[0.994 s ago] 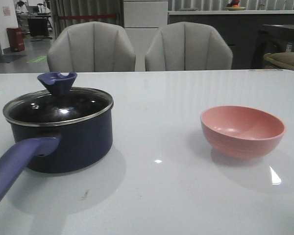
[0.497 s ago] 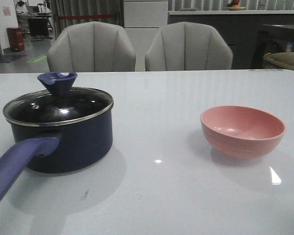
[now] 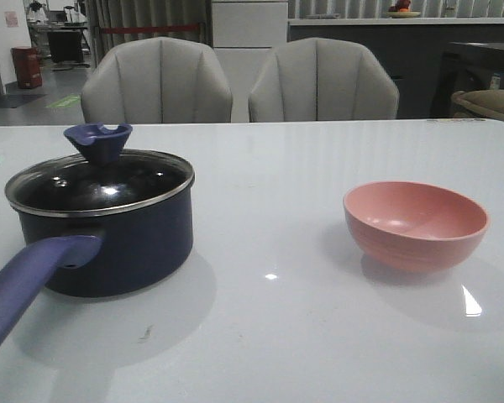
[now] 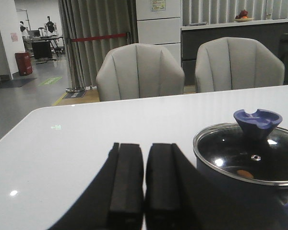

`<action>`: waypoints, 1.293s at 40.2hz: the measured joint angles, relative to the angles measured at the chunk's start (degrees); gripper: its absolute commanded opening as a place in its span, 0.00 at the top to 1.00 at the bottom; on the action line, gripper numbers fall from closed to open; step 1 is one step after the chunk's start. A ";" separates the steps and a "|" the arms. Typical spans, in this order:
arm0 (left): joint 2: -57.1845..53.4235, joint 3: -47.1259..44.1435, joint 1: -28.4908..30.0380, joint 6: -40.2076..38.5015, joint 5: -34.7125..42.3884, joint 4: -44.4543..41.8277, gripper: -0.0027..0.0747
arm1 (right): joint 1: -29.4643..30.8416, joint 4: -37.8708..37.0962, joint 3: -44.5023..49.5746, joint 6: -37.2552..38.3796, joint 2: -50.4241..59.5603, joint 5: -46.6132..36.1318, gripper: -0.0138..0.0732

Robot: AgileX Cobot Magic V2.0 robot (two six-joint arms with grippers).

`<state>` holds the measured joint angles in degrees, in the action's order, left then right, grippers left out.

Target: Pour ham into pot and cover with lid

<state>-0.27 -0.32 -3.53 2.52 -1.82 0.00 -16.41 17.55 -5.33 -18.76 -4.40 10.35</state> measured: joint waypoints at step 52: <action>0.00 0.00 0.00 0.00 0.00 0.00 0.82 | 10.58 -21.12 6.84 23.85 4.96 -8.52 0.67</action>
<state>-0.27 -0.32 -3.53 2.52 -1.82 0.00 -5.83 -3.56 1.52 5.09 0.55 1.83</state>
